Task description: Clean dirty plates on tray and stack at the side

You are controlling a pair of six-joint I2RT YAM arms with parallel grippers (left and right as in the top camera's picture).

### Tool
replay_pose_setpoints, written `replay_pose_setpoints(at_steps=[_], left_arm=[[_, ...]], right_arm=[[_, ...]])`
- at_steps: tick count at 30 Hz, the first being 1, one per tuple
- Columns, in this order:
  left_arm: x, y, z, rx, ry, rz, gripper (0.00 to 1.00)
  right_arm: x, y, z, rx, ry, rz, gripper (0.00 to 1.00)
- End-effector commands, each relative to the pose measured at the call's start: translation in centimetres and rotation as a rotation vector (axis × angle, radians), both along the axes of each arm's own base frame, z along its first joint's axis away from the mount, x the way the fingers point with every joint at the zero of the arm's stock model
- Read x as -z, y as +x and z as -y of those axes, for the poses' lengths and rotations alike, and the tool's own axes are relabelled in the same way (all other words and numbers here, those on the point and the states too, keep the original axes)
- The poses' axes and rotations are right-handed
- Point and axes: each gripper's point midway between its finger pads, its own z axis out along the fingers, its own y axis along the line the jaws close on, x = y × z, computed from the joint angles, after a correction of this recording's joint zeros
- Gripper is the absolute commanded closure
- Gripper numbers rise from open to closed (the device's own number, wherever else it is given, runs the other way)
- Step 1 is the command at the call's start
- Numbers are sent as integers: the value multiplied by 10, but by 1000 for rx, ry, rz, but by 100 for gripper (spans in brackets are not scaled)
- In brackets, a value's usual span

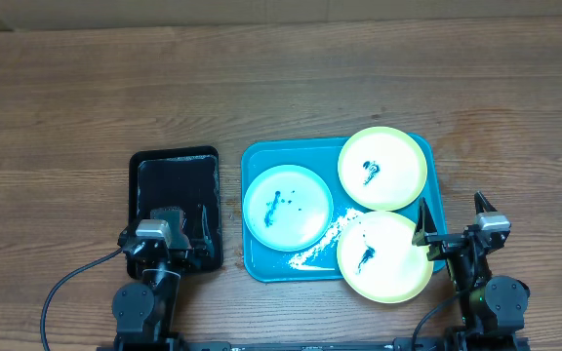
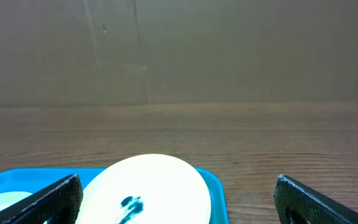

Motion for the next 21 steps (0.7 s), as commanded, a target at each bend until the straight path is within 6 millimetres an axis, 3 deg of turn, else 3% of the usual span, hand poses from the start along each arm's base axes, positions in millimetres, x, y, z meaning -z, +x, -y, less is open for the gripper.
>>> replay_pose_setpoints(at_steps=[1, 8, 12, 16, 21], left_arm=[[0, 0, -1, 1, 18, 4, 0], [0, 0, -1, 1, 18, 4, 1], [0, 0, -1, 1, 18, 4, 0], [0, 0, -1, 1, 18, 4, 0], [0, 0, -1, 1, 18, 4, 0]], right_arm=[[0, 0, -2, -9, 0, 10, 0], [-4, 0, -1, -6, 1, 27, 0], [-11, -3, -18, -103, 61, 48, 0], [-37, -12, -41, -247, 127, 116, 0], [-79, -28, -54, -341, 106, 217, 0]])
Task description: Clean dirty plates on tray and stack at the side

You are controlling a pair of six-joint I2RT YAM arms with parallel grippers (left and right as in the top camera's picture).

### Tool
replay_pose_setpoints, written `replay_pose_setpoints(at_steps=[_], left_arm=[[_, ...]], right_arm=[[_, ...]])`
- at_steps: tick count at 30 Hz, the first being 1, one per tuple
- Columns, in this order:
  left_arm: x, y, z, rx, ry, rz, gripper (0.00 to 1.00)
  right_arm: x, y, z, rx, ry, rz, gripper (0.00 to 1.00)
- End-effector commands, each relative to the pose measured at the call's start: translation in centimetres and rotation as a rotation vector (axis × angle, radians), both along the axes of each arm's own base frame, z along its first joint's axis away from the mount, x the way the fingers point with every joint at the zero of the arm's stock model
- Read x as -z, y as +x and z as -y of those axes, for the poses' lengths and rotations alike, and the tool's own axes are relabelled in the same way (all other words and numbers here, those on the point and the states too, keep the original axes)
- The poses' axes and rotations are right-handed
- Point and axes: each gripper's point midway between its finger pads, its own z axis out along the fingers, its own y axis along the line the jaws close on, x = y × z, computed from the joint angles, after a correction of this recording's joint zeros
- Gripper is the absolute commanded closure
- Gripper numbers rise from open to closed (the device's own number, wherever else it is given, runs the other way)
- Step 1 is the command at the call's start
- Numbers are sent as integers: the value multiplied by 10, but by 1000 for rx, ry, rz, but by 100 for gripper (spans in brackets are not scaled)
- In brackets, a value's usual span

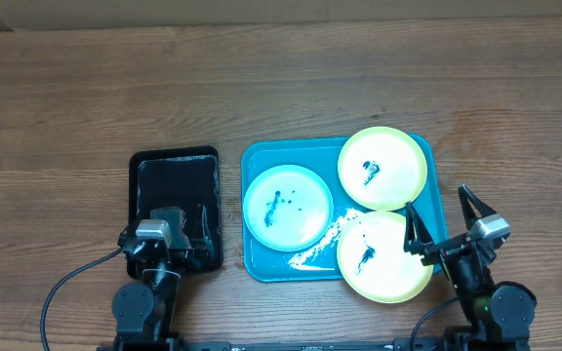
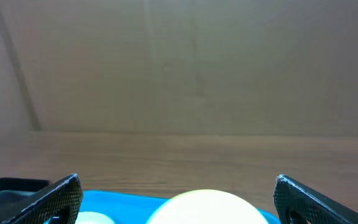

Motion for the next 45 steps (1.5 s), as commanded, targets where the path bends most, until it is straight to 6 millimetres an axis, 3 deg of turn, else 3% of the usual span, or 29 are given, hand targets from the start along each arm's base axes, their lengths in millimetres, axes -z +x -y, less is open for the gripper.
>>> replay_pose_setpoints(at_steps=[1, 6, 12, 17, 20, 26, 31, 35, 40, 45], left_arm=[[0, 0, -1, 1, 18, 4, 0], [0, 0, 0, 2, 18, 7, 0], [-5, 0, 4, 28, 12, 26, 1], [-36, -4, 22, 134, -47, 140, 0], [-42, -4, 22, 132, -114, 129, 0], [-41, 1, 23, 127, -130, 1, 0], [-67, 20, 30, 166, -125, -123, 0], [-84, 48, 40, 218, -135, -288, 0], [-88, 79, 52, 262, -186, -576, 0], [-78, 90, 53, 248, -229, -854, 0]], right_arm=[[-43, -18, -16, -107, 9, 87, 0], [-60, -23, -18, -115, 9, 12, 0], [-76, -13, -23, -143, 11, -140, 0], [-84, 2, -41, -265, 21, -321, 0], [-83, 14, -52, -333, 40, -453, 0], [-72, 36, -69, -450, 116, -779, 0], [-59, 52, -72, -472, 124, -1018, 0], [-45, 55, -77, -482, 81, -1161, 0], [-16, 46, -78, -444, 8, -1336, 0], [0, 18, -92, -486, -32, -1484, 0]])
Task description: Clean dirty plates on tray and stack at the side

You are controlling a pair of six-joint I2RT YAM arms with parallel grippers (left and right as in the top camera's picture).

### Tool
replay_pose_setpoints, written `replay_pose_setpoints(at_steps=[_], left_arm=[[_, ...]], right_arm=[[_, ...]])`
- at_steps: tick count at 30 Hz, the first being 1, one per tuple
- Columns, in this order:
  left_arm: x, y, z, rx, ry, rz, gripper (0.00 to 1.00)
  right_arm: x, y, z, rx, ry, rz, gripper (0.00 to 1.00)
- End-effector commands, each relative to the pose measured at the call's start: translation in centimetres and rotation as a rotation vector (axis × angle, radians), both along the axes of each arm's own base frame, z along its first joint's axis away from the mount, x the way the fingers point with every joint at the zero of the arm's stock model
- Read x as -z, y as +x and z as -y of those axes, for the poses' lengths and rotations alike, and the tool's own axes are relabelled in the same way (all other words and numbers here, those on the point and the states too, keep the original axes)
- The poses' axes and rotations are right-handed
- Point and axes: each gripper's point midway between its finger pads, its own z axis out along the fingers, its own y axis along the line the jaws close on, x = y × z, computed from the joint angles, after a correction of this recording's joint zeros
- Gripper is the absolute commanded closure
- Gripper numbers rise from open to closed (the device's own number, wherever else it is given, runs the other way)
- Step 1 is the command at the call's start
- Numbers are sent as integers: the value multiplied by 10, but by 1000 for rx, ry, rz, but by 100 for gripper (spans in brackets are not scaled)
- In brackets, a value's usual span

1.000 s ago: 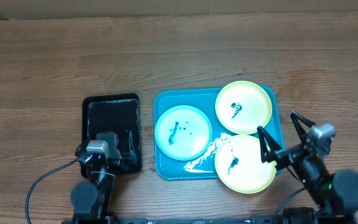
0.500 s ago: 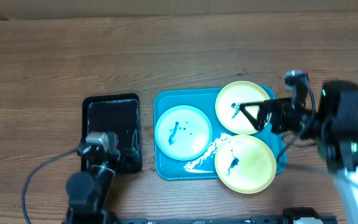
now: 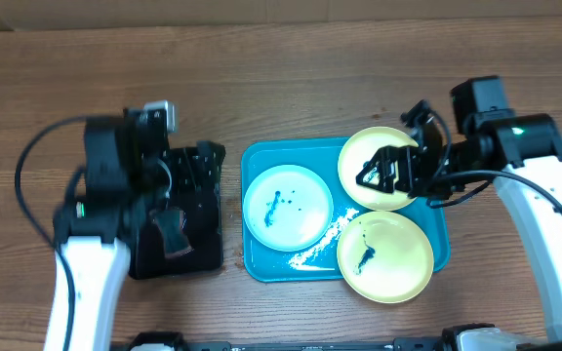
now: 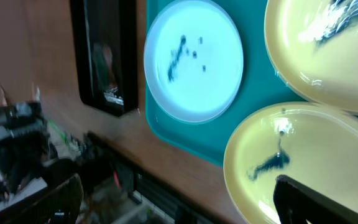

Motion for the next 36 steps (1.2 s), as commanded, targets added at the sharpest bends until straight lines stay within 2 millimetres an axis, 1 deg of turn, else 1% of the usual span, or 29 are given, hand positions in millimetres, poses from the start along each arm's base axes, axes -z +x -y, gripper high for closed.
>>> replay_pose_setpoints(at_steps=[1, 2, 4, 7, 11, 12, 13, 15, 16, 18, 20, 22, 24, 26, 28, 32, 34, 36], left_arm=[[-8, 12, 4, 29, -20, -64, 0], [-6, 13, 4, 29, -21, -86, 0], [0, 15, 5, 23, -32, -113, 0], [7, 15, 5, 5, -44, -149, 0], [18, 8, 4, -2, -35, -208, 0], [20, 6, 3, -3, -34, -221, 0], [23, 4, 3, -4, -31, -239, 0], [26, 1, 3, -4, -32, -260, 0], [28, 0, 3, -5, -30, -269, 0], [31, -4, 2, -9, -26, -297, 0], [36, -8, 0, -14, -16, -322, 0], [43, -8, -7, -37, 23, -339, 0], [53, -7, -21, -86, 91, -361, 0], [64, -6, -37, -173, 154, -397, 0], [74, -8, -47, -244, 188, -445, 0], [92, -16, -56, -372, 193, -553, 0], [99, -22, -66, -478, 217, -600, 0], [104, -29, -76, -543, 259, -629, 0]], right_arm=[[-3, -7, -10, -66, -24, 8, 0], [-2, -11, -14, -83, -28, 3, 0], [-3, -12, -21, -109, -24, 19, 0], [-2, -4, -25, -123, -45, 72, 0], [-1, -2, -25, -125, -52, 85, 0], [-2, 1, -25, -123, -50, 97, 0], [-4, 8, -27, -122, -42, 133, 0], [-5, 12, -28, -120, -42, 152, 1], [-2, 14, -25, -105, -66, 152, 0], [7, 18, -13, 0, -142, 89, 0], [21, 16, -1, 53, -224, 23, 0], [32, 9, 2, 17, -256, -25, 1], [40, 5, 2, -20, -265, -65, 0], [48, 3, 3, -27, -276, -102, 0], [54, 4, 3, -23, -282, -126, 0], [60, 5, 2, -26, -284, -152, 0], [60, 4, 2, -27, -284, -153, 0], [60, 4, 2, -27, -285, -156, 0]])
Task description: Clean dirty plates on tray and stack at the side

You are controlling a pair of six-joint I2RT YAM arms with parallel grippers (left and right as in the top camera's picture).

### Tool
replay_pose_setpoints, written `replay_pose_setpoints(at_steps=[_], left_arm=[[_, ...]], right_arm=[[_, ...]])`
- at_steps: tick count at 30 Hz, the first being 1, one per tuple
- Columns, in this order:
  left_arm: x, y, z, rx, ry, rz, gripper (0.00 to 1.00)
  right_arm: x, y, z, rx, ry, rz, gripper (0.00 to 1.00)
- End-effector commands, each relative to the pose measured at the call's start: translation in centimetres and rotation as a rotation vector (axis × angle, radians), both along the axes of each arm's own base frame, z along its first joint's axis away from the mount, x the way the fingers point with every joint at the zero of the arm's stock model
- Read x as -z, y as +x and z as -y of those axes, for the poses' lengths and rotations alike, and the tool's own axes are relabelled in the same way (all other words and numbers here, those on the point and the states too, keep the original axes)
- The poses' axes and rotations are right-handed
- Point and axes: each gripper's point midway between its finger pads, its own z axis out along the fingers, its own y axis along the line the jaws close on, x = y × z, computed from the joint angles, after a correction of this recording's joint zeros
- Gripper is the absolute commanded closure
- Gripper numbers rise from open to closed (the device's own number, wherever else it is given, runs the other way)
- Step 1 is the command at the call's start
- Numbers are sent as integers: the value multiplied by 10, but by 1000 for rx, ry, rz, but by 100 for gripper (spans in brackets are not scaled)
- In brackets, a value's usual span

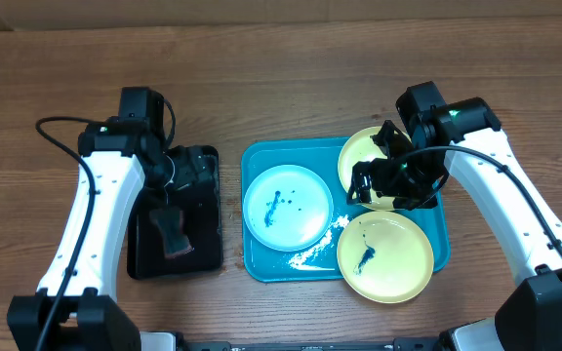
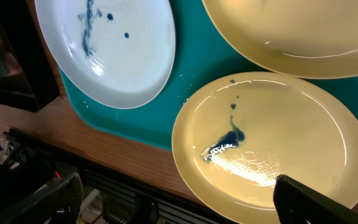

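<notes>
A blue tray (image 1: 252,166) holds three stained plates. A pale blue plate (image 1: 288,207) lies at its left, one yellow plate (image 1: 361,156) at the back right and another yellow plate (image 1: 383,255) at the front right, each marked with dark blue smears. My right gripper (image 1: 395,180) hangs open above the seam between the two yellow plates. In the right wrist view this gripper (image 2: 176,208) looks down on the front yellow plate (image 2: 272,143) and the pale blue plate (image 2: 110,50). My left gripper (image 1: 185,174) hovers over the back of a black tray (image 1: 140,263); its jaws blend into the dark.
A dark brownish sponge (image 1: 172,231) lies in the black tray left of the blue tray. White residue (image 1: 320,242) streaks the blue tray between the pale blue plate and the front yellow plate. Bare wooden table (image 1: 281,78) surrounds both trays.
My right gripper has shifted a little toward the front and left, off the back yellow plate's centre, and sits lower over the front yellow plate. My left arm has settled over the black tray's back end.
Both arms were folded at the table's near edge, right gripper open and level. Then the right wrist had turned leftward. Later both arms were out over the table, the left above the black tray, the right above the yellow plates, where they stay now.
</notes>
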Motion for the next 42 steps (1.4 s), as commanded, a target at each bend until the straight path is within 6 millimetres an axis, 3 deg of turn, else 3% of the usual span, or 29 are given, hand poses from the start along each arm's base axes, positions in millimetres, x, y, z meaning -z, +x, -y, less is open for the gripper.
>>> replay_pose_setpoints(at_steps=[1, 4, 8, 15, 19, 33, 38, 42], left_arm=[[9, -10, -29, -199, 136, -54, 0], [22, -23, -32, -219, 160, -96, 2], [42, -40, -32, -272, 160, -149, 12], [78, -50, -29, -272, 143, -156, 22], [84, -49, -29, -274, 141, -141, 37], [108, -53, -39, -327, 147, -122, 46], [108, -51, -46, -352, 144, -112, 63], [108, -51, -47, -338, 145, -112, 72]], right_arm=[[-7, 4, -1, -5, -2, 24, 0], [-7, 1, 0, -5, -6, 11, 0], [-7, -2, 0, -6, -9, 0, 0], [-7, -4, 1, -5, -11, -9, 0], [-7, -4, 1, -5, -10, -9, 0], [-8, -9, 2, -4, -12, -30, 0], [-8, -9, 2, -4, -12, -31, 0], [-8, -9, 2, -4, -13, -31, 0]])
